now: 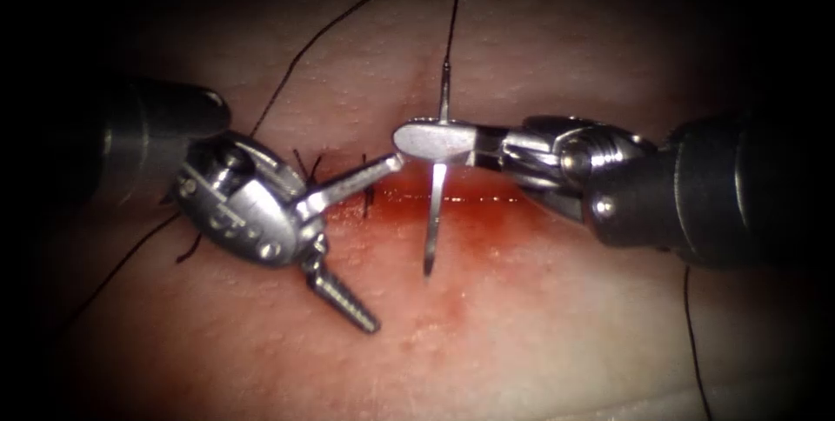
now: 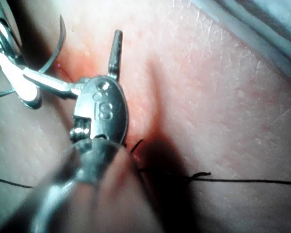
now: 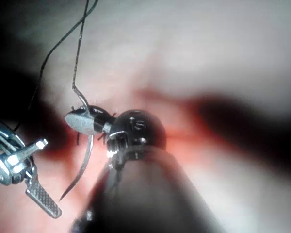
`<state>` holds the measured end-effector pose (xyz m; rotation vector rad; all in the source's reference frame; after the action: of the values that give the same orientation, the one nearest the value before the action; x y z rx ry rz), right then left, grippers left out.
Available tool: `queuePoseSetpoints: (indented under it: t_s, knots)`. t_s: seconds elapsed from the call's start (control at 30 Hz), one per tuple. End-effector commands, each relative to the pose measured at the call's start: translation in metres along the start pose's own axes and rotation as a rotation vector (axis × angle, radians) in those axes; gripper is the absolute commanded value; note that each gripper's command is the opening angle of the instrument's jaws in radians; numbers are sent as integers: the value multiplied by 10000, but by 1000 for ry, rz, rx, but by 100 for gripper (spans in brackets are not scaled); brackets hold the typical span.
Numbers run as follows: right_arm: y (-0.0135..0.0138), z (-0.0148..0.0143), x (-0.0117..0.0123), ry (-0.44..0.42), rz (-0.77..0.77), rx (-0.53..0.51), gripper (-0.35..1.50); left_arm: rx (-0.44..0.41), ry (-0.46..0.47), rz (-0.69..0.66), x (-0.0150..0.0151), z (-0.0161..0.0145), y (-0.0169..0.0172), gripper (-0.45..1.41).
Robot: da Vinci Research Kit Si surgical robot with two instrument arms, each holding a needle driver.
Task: Wound Closure
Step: Pass the needle from the left jaws to the right jaws, then pierce the top of the incision using the needle in the right gripper.
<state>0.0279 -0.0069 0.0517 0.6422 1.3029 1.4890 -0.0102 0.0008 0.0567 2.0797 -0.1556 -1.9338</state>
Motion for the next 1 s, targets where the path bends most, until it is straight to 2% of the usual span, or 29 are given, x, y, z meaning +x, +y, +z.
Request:
queuePoseSetpoints:
  t_s: [0.03,0.07,0.13,0.23,0.27,0.33,0.37,0.5,0.53,0.6,0.63,0.73,1.0]
  knots:
    - [7,6,-5,2,-28,7,-35,4,-2,1,-6,4,0,86]
    - [13,5,-1,11,-130,12,-35,0,-44,-59,-6,0,2,29]
    - [16,5,2,23,-171,16,-35,-4,-63,-129,-5,-1,6,2]
    - [21,5,5,39,-248,20,-35,-27,-96,-198,-7,0,12,-5]
    - [23,6,7,39,-290,17,-35,-29,-120,-256,-9,2,15,8]
    - [28,9,11,34,-392,9,-35,31,-217,-330,-17,8,14,3]
    - [30,11,13,36,-457,6,-35,56,-256,-335,-21,10,13,10]
    - [33,14,16,32,-488,-10,-35,99,-323,-352,-30,12,11,17]
    - [36,15,19,37,-530,-37,-35,133,-376,-365,-37,13,9,13]
    - [37,16,20,38,-560,-49,-35,147,-399,-368,-40,13,9,7]
    - [42,18,23,35,-634,-70,-35,185,-458,-385,-51,11,7,-30]
    - [47,21,25,34,-720,-75,-35,206,-496,-391,-59,7,10,-45]
    - [55,32,23,41,-1005,-60,-35,182,-573,-412,-73,14,27,-45]
